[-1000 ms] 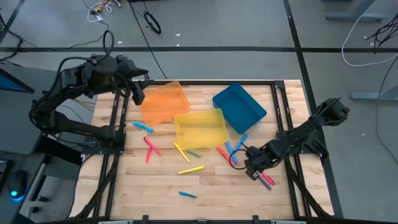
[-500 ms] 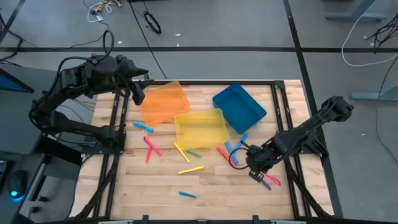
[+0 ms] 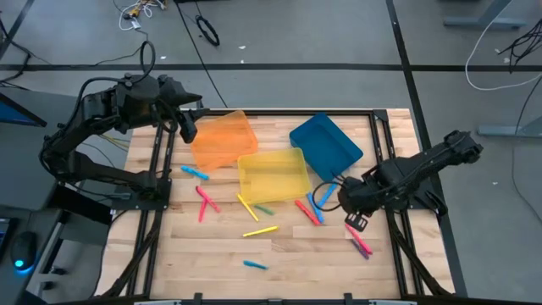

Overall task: Pick & Place Markers
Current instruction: Put the bottom medium pink highlighter pen into the yellow bin

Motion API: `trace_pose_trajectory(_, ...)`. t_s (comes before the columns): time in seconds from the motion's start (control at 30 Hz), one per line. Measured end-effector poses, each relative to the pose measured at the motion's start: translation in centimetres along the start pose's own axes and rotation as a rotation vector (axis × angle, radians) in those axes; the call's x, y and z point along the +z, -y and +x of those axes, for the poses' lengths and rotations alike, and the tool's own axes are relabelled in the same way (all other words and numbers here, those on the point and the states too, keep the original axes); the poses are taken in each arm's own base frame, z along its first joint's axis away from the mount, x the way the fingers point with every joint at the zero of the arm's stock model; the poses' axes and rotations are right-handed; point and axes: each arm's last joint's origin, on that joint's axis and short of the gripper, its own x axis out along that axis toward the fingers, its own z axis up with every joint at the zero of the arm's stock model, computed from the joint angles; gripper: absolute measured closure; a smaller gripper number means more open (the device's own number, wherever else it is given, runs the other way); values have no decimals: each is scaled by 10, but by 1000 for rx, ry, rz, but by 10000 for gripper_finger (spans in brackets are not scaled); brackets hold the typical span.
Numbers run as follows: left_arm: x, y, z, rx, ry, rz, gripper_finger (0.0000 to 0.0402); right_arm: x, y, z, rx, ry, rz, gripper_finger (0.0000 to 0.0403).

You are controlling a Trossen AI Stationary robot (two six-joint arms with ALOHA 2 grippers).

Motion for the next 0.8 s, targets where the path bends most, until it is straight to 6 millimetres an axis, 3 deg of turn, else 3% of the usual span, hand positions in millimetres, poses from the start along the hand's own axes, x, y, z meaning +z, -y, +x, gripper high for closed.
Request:
trace_pose_trajectory(0.37,0,0,0,-7,0,-7,193,6,-1,3,20,38,12,389)
trace_pose_trajectory(0.57,0,0,0,-7,-1,-7,193,13,-6,31,67,71,99,306)
trace_pose_trajectory(0.8,0,0,0,-7,-1,-6,193,8,1,85,41,42,196,202)
